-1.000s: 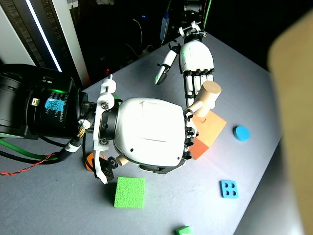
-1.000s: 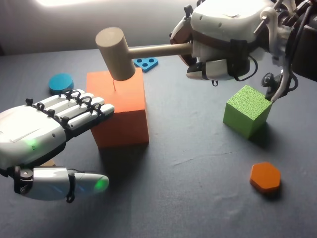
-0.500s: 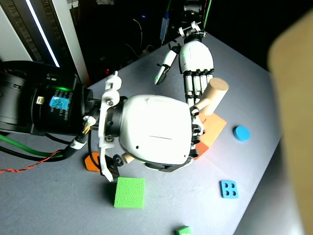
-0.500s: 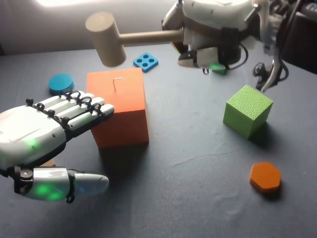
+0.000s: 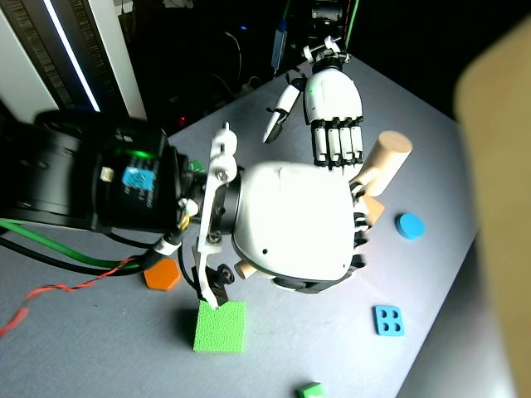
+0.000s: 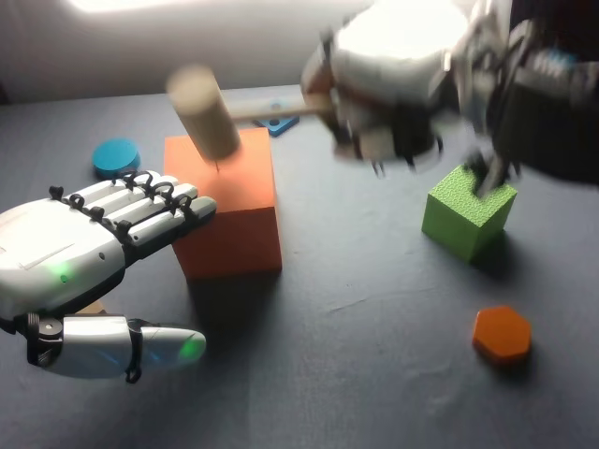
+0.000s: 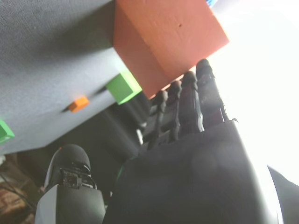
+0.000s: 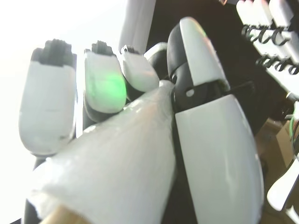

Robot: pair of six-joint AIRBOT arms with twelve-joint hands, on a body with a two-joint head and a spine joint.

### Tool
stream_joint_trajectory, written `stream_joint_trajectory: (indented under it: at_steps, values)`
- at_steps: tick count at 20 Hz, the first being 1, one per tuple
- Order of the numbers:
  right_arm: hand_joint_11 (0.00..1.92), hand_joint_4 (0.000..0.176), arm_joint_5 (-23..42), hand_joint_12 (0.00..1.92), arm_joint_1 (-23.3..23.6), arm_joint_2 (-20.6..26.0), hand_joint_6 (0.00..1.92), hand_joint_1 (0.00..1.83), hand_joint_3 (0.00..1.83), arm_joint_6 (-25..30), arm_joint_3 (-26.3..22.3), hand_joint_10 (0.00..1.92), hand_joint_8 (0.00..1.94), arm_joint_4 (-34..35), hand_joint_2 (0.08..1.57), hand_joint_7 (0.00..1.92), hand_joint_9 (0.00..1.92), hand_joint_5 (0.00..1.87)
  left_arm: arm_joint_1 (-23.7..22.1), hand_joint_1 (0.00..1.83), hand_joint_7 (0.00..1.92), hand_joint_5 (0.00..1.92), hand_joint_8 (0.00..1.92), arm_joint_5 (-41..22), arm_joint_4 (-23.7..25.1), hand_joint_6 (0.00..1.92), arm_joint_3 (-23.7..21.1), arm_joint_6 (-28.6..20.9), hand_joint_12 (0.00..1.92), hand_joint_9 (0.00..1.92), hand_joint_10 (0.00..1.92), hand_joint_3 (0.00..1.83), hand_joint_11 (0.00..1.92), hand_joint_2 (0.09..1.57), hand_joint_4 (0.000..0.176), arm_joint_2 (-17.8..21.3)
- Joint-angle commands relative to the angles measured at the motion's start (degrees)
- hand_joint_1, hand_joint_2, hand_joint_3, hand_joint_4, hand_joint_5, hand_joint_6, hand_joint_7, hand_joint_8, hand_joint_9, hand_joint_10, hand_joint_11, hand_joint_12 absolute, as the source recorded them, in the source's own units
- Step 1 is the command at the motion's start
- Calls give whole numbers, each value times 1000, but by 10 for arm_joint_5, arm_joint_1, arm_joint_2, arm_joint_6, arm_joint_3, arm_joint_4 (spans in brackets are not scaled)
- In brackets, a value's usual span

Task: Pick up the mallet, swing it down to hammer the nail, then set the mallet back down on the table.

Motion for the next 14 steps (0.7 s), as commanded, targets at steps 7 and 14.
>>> stream_joint_trajectory:
  at_steps: [7,14]
  values:
    - [1636,2,58,1921,2,30,1921,1463,0,-12,-14,1921,1941,2,1357,1426,1624,1135,1,0,55,61,9,-44,-5,8,1,-2,31,48,9,0,39,1080,0,-1]
    - [1632,0,52,1921,41,127,1921,1475,0,-37,-125,1921,1941,16,1340,1417,1611,1116,1,0,48,53,5,-44,-5,3,1,-2,29,36,5,0,28,1085,0,-1]
